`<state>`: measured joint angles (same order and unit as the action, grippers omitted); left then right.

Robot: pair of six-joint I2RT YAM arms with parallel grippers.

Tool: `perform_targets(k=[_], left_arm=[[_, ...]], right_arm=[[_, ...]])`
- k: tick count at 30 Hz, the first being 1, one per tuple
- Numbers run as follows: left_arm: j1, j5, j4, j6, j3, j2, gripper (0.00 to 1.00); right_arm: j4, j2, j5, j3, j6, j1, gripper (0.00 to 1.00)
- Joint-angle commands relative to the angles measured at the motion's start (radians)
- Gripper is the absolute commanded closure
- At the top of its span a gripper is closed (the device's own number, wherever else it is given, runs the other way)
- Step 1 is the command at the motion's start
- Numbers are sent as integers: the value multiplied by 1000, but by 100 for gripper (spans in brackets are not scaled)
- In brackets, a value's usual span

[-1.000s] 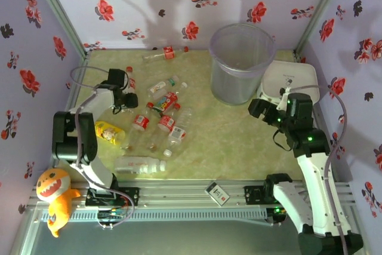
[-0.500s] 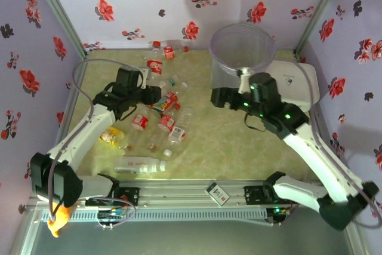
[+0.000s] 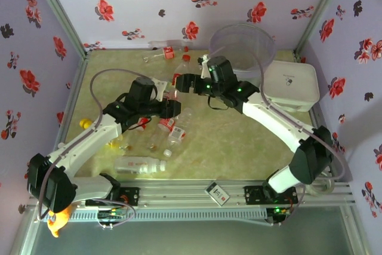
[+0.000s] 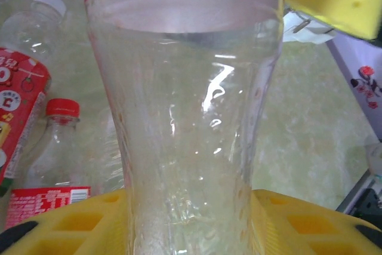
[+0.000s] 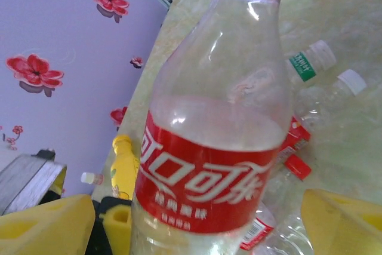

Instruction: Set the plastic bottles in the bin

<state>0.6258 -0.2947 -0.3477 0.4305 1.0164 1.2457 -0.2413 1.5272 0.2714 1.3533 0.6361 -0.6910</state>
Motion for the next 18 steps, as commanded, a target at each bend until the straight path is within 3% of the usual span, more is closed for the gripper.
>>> perform_targets(k=[1, 7, 13, 16, 18], left_arm=[[7, -44, 81, 28, -13, -22, 91], [9, -63, 116, 29, -14, -20, 91], [7, -66, 116, 23, -4, -12, 90], [5, -64, 118, 24, -4, -10, 79], [2, -60, 121, 28, -4, -12, 63]], right_arm=[[87, 42, 56, 25, 62, 16, 11], [141, 109, 125, 54, 98, 30, 15], [125, 131, 123, 72, 89, 36, 36], [113, 129, 117, 81, 77, 38, 41], [95, 132, 117, 96, 62, 38, 44]])
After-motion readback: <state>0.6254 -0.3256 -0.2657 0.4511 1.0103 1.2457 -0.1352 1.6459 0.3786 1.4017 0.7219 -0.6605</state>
